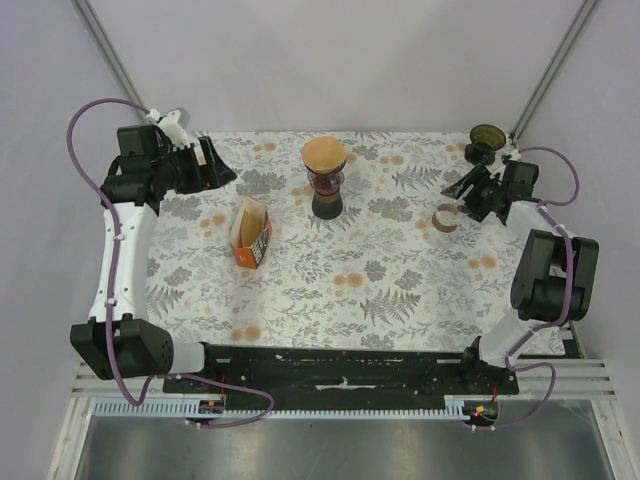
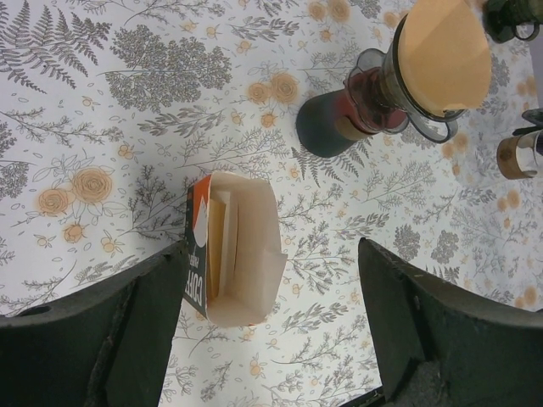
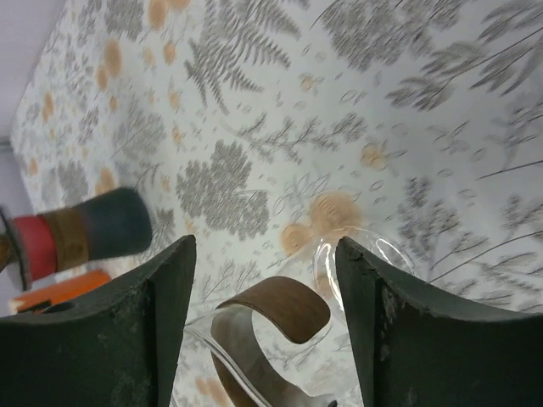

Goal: Place the coffee filter in the dripper

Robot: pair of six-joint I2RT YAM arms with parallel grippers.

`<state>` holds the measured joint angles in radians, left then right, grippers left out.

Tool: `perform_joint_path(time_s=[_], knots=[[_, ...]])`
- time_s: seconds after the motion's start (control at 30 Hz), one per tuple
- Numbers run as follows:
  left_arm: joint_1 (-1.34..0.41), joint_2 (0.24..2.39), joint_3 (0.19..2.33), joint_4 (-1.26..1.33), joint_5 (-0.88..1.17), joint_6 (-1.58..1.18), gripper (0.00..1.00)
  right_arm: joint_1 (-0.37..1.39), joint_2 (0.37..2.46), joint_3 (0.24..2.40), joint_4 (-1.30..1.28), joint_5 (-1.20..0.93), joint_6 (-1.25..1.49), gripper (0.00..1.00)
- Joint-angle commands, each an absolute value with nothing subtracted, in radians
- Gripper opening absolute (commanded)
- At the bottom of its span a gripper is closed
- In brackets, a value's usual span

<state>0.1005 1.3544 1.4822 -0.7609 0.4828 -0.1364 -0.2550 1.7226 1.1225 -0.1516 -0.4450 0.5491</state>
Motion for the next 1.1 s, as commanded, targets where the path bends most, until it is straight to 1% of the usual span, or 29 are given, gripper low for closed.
perform_joint_path(time_s=[0.0, 0.17, 0.27, 0.4, 0.5, 0.6, 0.67, 0.73, 0.9, 1.07], knots=[[0.106, 1.318, 1.482, -0.73, 0.526, -0.141, 0.86, -0.19, 1.669, 0.999, -0.058, -0.548, 0.61, 0.72], [0.104, 1.322, 1.488, -0.73, 0.54, -0.144, 0.86, -0.016, 1.58, 0.876, 0.032, -0.506, 0.698, 0.72], [0.104, 1.322, 1.491, -0.73, 0.543, -0.146, 0.86, 0.13, 1.568, 0.865, 0.072, -0.468, 0.756, 0.72], [0.106, 1.319, 1.489, -0.732, 0.543, -0.143, 0.86, 0.268, 1.58, 0.92, 0.075, -0.448, 0.781, 0.72], [0.104, 1.318, 1.486, -0.732, 0.54, -0.141, 0.86, 0.291, 1.571, 1.004, 0.011, -0.44, 0.729, 0.72], [0.106, 1.315, 1.491, -0.735, 0.541, -0.14, 0.86, 0.233, 1.545, 1.078, -0.084, -0.361, 0.629, 0.73], [0.106, 1.313, 1.493, -0.738, 0.541, -0.135, 0.86, 0.131, 1.542, 1.104, -0.1, -0.356, 0.618, 0.72], [0.107, 1.31, 1.493, -0.739, 0.54, -0.132, 0.86, 0.017, 1.561, 1.153, -0.129, -0.281, 0.589, 0.71], [0.104, 1.318, 1.502, -0.742, 0.535, -0.129, 0.86, -0.175, 1.748, 1.382, -0.184, -0.238, 0.59, 0.72], [0.106, 1.327, 1.511, -0.75, 0.512, -0.118, 0.86, -0.264, 1.966, 1.626, -0.213, -0.135, 0.71, 0.72]])
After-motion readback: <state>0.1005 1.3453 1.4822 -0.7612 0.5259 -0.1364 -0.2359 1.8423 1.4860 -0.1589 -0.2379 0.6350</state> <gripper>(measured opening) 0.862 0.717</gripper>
